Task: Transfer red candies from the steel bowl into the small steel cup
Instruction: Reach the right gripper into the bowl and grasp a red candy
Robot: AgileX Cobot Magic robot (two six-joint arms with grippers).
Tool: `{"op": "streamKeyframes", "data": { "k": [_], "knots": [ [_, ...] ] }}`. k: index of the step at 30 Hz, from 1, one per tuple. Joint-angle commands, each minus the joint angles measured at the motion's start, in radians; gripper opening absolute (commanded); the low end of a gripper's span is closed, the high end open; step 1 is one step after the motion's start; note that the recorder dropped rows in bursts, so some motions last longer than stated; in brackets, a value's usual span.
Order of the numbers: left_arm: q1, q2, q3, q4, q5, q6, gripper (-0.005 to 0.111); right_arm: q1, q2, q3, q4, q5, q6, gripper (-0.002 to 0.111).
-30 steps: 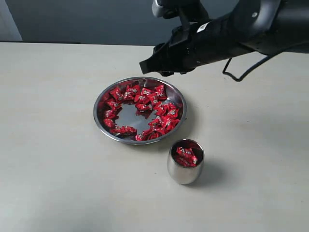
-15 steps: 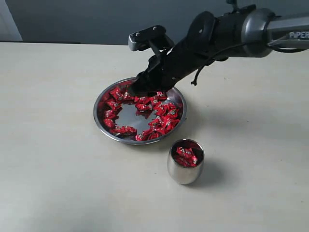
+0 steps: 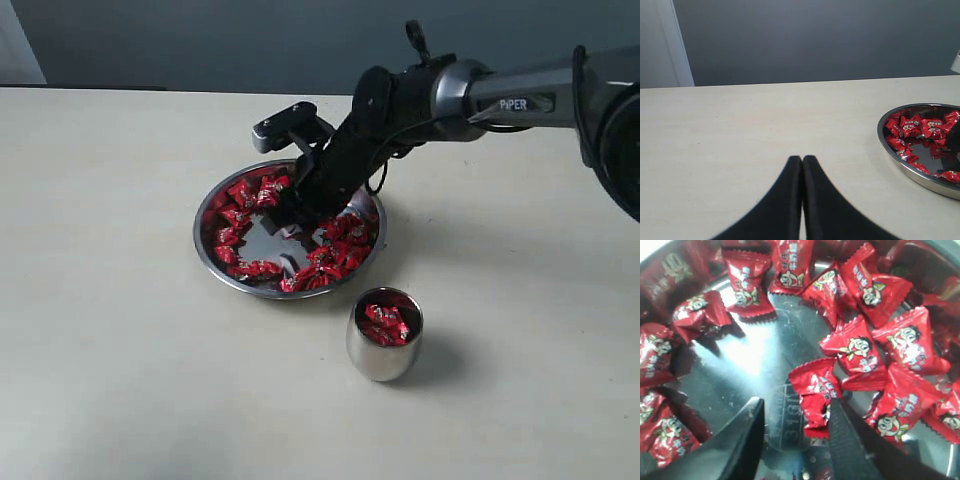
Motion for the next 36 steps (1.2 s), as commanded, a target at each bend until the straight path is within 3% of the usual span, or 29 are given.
{"op": "streamKeyframes", "data": {
  "k": [1, 7, 14, 24, 26, 28, 33, 36],
  "knots": [
    [-0.006, -0.005, 0.002, -0.001, -0.004, -0.002, 0.000, -0.002, 0.010, -0.006, -0.012, -0.003, -0.007, 0.041],
    [-0.006, -0.005, 0.002, -0.001, -0.004, -0.002, 0.000, -0.002, 0.019, -0.008, -0.013, -0.006, -0.007, 0.039],
    [-0.006, -0.005, 0.002, -0.001, -0.004, -0.002, 0.000, -0.002, 0.016, -0.020, -0.012, -0.006, -0.007, -0.001],
    [-0.006, -0.005, 0.002, -0.001, -0.004, -0.002, 0.000, -0.002, -0.030, -0.026, 0.007, -0.020, 0.006, -0.001],
    [-0.006, -0.005, 0.002, -0.001, -0.004, -0.002, 0.000, -0.002, -0.032, -0.026, 0.014, -0.024, 0.006, 0.002],
    [-0.006, -0.005, 0.002, -0.001, -0.004, -0.002, 0.000, -0.002, -0.032, -0.026, 0.016, -0.024, 0.006, 0.012],
    [-0.006, -0.005, 0.002, -0.001, -0.004, -0.002, 0.000, -0.002, -0.032, -0.026, 0.016, -0.047, 0.004, 0.050],
    [-0.006, -0.005, 0.002, -0.001, -0.004, -0.002, 0.000, -0.002, -0.032, -0.026, 0.016, -0.071, 0.006, 0.048]
  ]
}}
